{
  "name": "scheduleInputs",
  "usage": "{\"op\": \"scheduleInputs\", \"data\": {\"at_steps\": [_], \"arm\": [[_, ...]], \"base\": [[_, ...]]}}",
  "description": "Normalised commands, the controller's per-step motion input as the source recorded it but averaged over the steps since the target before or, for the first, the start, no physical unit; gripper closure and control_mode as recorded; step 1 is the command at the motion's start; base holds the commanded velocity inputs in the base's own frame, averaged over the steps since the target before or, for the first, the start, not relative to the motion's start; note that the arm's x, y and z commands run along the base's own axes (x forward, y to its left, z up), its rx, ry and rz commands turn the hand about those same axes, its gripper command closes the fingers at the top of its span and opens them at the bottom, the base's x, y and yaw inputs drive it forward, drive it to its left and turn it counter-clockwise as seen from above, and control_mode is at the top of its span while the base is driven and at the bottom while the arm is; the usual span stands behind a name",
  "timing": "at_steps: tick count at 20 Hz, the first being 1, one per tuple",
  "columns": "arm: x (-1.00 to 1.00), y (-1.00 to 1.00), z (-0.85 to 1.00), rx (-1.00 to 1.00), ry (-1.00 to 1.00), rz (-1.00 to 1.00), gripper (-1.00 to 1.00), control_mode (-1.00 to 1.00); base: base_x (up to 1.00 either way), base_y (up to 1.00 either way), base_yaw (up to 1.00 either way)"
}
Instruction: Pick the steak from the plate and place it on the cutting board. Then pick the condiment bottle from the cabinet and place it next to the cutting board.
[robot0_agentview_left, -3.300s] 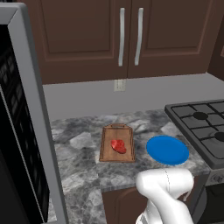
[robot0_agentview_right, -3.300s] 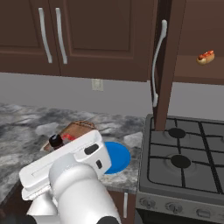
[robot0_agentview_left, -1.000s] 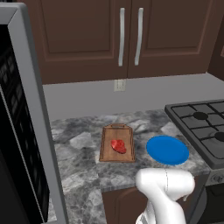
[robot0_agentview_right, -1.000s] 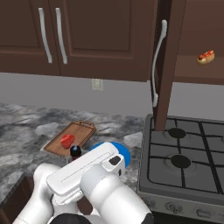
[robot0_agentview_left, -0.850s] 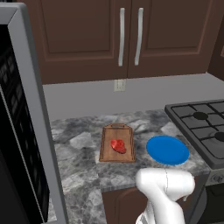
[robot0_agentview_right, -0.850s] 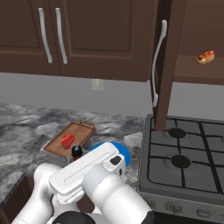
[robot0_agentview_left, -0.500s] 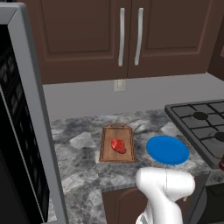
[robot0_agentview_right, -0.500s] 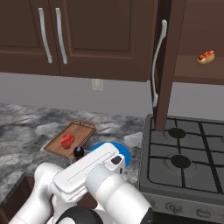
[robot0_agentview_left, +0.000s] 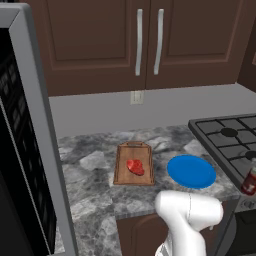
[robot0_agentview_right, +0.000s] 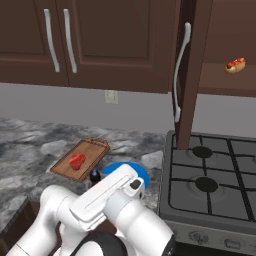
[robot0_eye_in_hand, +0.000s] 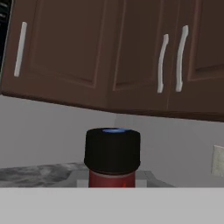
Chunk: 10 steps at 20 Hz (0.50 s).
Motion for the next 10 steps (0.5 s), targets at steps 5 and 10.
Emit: {"op": "scheduleInputs", "data": {"at_steps": [5, 10], "arm": [[0.20, 0.06, -0.31, 0.00, -0.08, 0.00, 1.00, -1.00], [0.20, 0.05, -0.29, 0.00, -0.05, 0.00, 1.00, -1.00]], "base": [[0.00, 0.00, 0.00], [0.00, 0.00, 0.00]]}}
